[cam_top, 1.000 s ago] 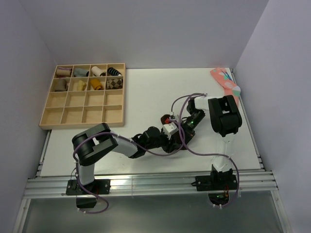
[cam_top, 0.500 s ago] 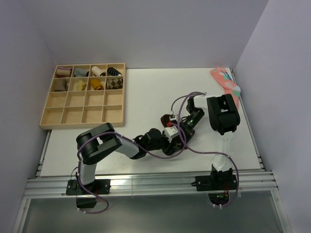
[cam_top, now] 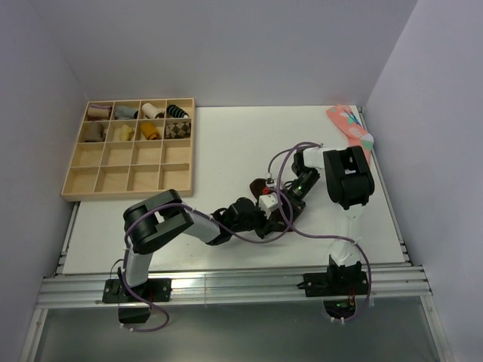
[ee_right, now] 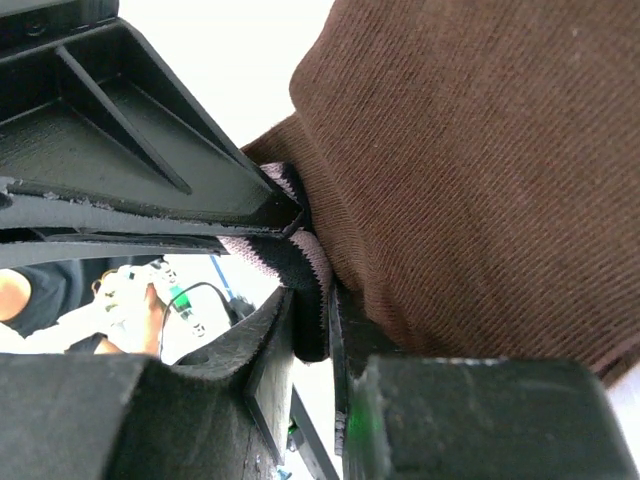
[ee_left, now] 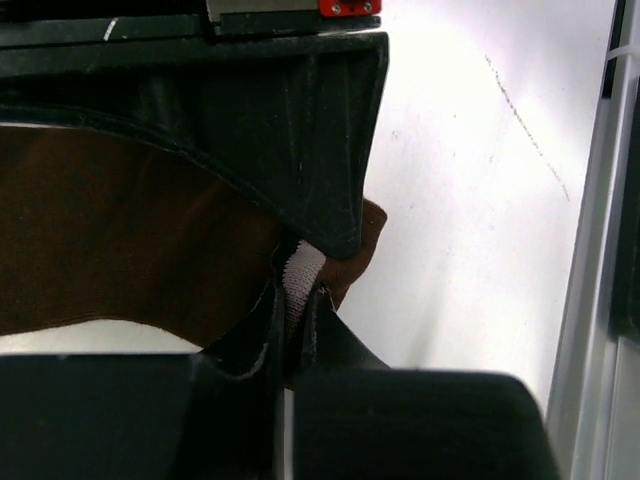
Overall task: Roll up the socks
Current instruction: Roll the sock at the center of the board.
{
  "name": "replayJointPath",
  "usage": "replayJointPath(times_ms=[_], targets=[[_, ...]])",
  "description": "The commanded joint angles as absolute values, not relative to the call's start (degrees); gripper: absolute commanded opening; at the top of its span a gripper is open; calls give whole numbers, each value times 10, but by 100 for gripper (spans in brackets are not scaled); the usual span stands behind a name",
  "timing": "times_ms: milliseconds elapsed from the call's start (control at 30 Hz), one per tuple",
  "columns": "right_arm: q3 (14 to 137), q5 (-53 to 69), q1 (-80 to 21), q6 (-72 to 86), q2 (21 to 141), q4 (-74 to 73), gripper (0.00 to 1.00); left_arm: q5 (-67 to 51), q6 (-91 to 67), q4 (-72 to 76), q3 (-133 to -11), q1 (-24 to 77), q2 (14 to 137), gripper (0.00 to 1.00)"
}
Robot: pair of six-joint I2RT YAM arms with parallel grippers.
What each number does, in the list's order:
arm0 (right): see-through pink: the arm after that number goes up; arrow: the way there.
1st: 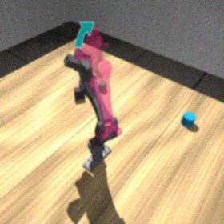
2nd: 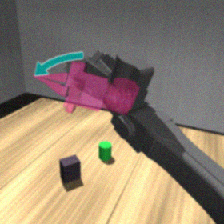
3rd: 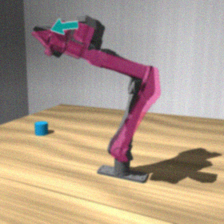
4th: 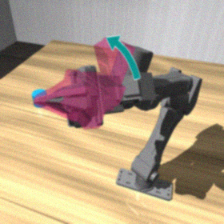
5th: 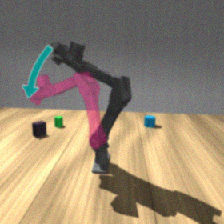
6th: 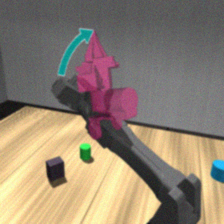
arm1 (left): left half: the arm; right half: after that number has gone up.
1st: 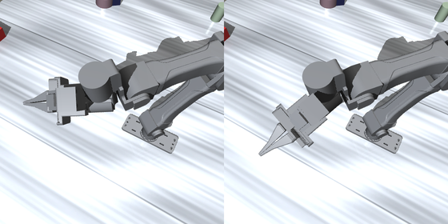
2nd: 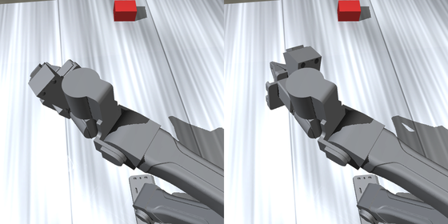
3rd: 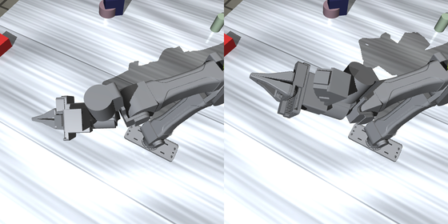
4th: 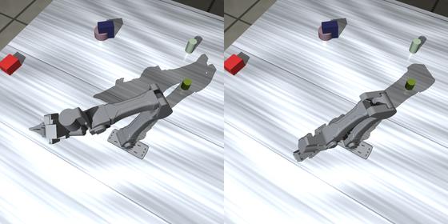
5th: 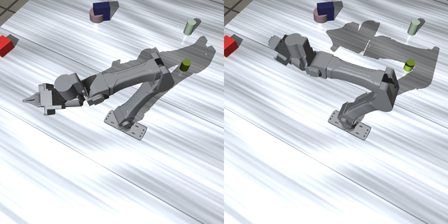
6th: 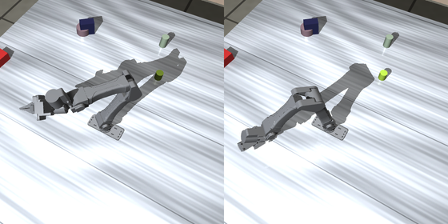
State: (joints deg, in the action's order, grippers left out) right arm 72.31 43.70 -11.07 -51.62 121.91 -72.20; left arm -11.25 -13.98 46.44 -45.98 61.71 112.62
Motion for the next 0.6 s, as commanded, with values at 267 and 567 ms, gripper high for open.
replayJointPath(times_ms=[267,567], targets=[[651,414,-104,-447,1079,-543,48,-124,-225,308,-503,621,1138,0],[652,486,-24,-384,1028,-467,51,-161,-297,287,-480,596,1109,0]])
